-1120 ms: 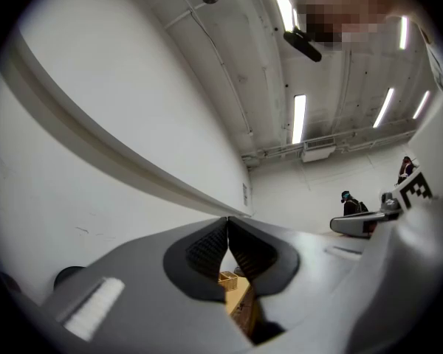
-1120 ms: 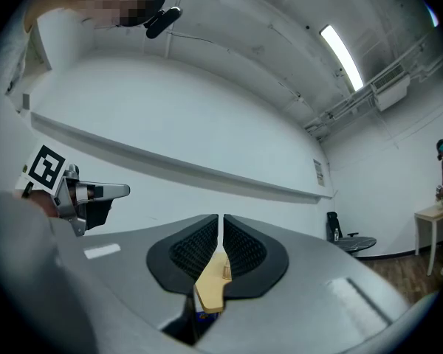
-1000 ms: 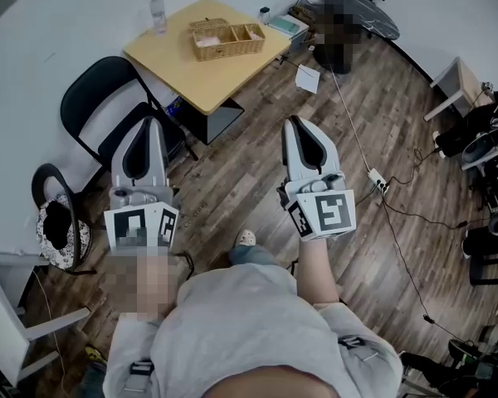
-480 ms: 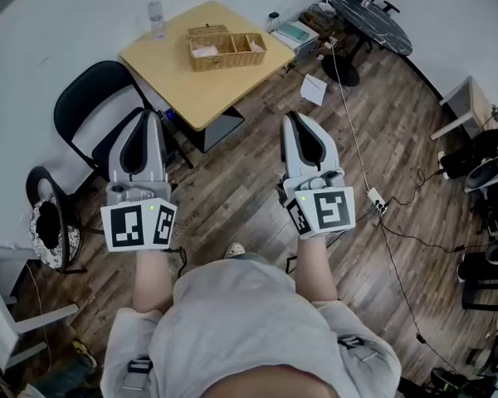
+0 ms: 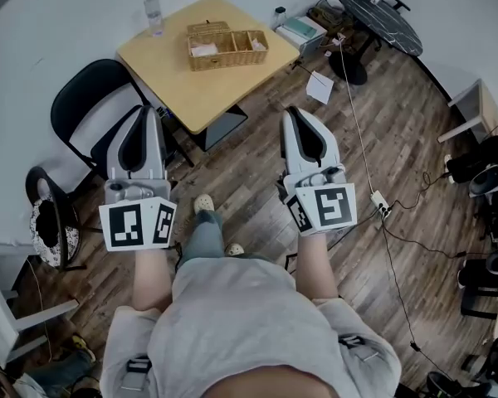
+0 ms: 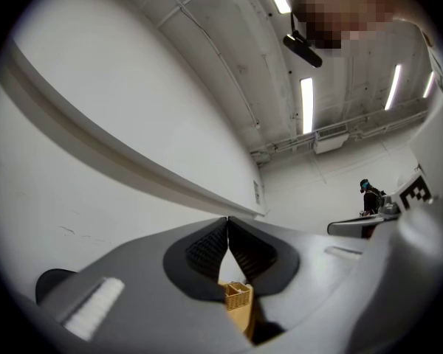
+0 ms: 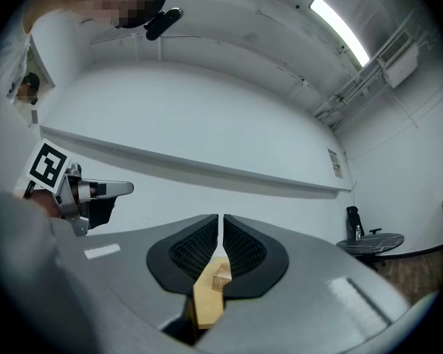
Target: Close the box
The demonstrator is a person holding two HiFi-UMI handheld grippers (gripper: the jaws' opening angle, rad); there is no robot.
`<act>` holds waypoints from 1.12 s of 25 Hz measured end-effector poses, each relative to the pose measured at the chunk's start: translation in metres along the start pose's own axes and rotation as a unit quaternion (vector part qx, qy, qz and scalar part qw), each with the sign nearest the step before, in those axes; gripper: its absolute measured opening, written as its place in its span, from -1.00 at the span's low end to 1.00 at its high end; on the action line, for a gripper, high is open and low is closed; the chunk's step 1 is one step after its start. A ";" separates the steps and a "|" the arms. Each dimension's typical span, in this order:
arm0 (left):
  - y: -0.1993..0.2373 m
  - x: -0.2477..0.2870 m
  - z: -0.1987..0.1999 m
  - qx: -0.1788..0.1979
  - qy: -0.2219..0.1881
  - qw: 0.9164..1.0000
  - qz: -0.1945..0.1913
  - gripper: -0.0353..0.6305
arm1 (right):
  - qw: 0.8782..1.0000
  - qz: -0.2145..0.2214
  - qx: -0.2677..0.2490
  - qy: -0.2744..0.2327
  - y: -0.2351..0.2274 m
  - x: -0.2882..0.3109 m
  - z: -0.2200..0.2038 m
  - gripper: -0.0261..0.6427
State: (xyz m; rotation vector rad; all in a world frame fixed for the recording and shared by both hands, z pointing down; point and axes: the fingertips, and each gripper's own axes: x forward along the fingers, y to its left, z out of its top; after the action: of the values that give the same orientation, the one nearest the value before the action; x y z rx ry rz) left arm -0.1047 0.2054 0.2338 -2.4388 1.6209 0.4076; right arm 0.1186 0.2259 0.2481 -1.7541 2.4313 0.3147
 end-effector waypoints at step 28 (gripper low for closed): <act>0.122 0.233 -0.053 -0.002 -0.025 0.999 -0.035 -0.72 | 0.999 -0.035 -0.016 -0.026 -0.060 0.252 -0.036 -0.85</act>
State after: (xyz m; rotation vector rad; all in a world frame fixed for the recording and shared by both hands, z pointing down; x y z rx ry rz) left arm -0.1252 -0.0608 0.2072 -2.4596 1.5114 0.4560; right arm 0.0962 -0.0329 0.2212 -1.8163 2.3370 0.3892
